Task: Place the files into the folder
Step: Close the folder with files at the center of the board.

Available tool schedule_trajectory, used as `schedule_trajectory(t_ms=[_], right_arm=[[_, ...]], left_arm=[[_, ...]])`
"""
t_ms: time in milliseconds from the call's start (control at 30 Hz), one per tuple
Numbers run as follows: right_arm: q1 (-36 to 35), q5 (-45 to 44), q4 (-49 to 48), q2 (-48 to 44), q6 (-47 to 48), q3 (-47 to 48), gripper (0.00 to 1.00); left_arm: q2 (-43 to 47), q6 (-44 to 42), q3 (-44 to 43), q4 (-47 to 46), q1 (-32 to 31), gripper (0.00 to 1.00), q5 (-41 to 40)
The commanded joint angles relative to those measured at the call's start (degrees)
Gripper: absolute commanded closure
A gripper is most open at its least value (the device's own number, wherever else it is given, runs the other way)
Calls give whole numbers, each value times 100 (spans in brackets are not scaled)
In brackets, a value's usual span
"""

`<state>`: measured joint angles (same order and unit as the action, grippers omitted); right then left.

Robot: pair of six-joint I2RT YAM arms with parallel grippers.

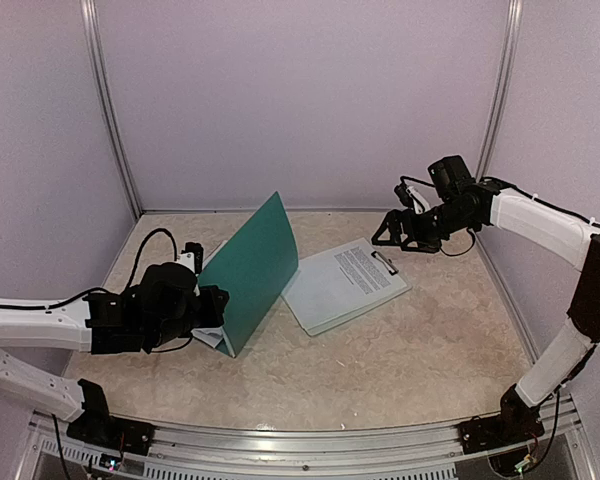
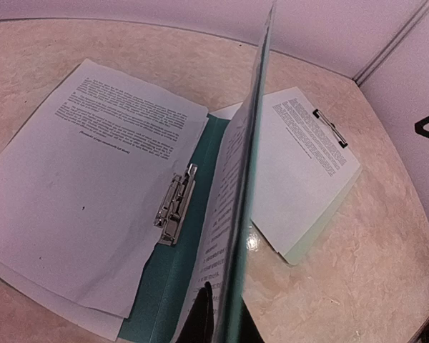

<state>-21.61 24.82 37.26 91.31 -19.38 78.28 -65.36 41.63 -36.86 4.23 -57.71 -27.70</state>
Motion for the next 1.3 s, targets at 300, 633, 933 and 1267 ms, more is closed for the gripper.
schedule_trajectory(t_ms=[300, 633, 933, 1267], right_arm=[[-131, 116, -212, 10, -75, -109, 1], [-469, -79, -238, 257, 16, -67, 1], [-737, -71, -412, 585, 49, 28, 1], [-1037, -125, -563, 791, 50, 34, 1]], left_arm=[[629, 2596, 657, 2142, 591, 80, -655], [372, 3712, 247, 3676, 665, 27, -567], [598, 3973, 211, 4474, 609, 7, 261], [-968, 3425, -603, 3984, 397, 1, 407]])
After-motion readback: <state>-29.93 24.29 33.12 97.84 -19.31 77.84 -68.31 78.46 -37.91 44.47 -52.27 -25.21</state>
